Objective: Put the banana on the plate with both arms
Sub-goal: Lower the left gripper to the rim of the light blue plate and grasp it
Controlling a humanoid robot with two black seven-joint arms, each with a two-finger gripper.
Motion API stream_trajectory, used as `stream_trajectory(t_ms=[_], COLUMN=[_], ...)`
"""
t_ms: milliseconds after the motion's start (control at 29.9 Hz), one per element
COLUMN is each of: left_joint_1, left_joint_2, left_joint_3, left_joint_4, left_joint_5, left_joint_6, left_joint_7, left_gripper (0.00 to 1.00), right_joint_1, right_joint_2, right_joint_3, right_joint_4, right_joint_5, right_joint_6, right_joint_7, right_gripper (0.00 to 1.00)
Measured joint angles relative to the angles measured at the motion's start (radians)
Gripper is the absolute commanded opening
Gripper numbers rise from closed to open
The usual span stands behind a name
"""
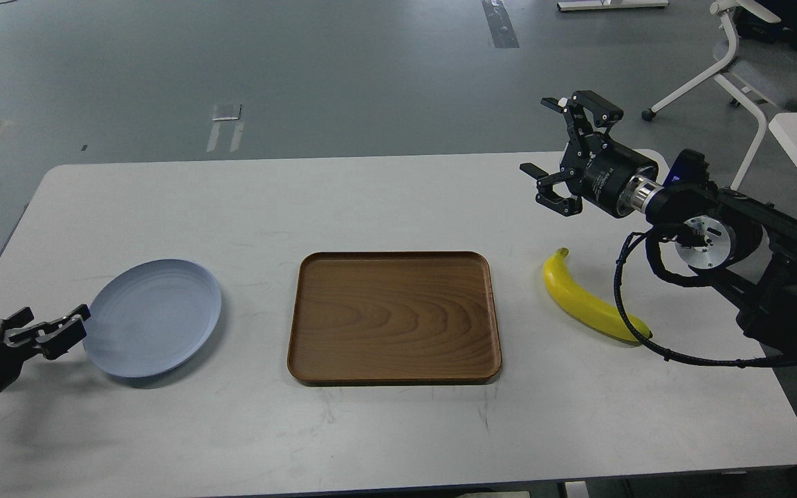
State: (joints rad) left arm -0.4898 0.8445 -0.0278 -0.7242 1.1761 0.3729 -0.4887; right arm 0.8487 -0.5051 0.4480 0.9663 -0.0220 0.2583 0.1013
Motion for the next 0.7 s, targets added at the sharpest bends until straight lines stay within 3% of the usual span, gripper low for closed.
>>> stream_trajectory(t_ms=[201, 501, 702], left_joint_1=[0.002, 0.000, 0.002], left_joint_2=[-0.004, -0.013, -0.023], left_joint_3=[0.000, 0.000, 0.002], left_joint_4=[-0.009, -0.009, -0.009], left_joint_5=[-0.022, -0.035, -0.035], left_joint_6=[0.001, -0.010, -0.011], left_joint_7=[0.000, 0.000, 0.000], left_gripper=[0.96, 0.84, 0.84], right_joint_1=[-0.018, -0.022, -0.026], right_joint_2=[-0.011, -0.028, -0.033], right_joint_3=[0.000, 0.000, 0.000], right_joint_4=[0.013, 0.022, 0.022], right_joint_5=[-0.036, -0.041, -0.053], right_joint_6=[-0.005, -0.007, -0.018], right_joint_7=[0.000, 0.000, 0.000], right_gripper=[1.00, 1.00, 1.00])
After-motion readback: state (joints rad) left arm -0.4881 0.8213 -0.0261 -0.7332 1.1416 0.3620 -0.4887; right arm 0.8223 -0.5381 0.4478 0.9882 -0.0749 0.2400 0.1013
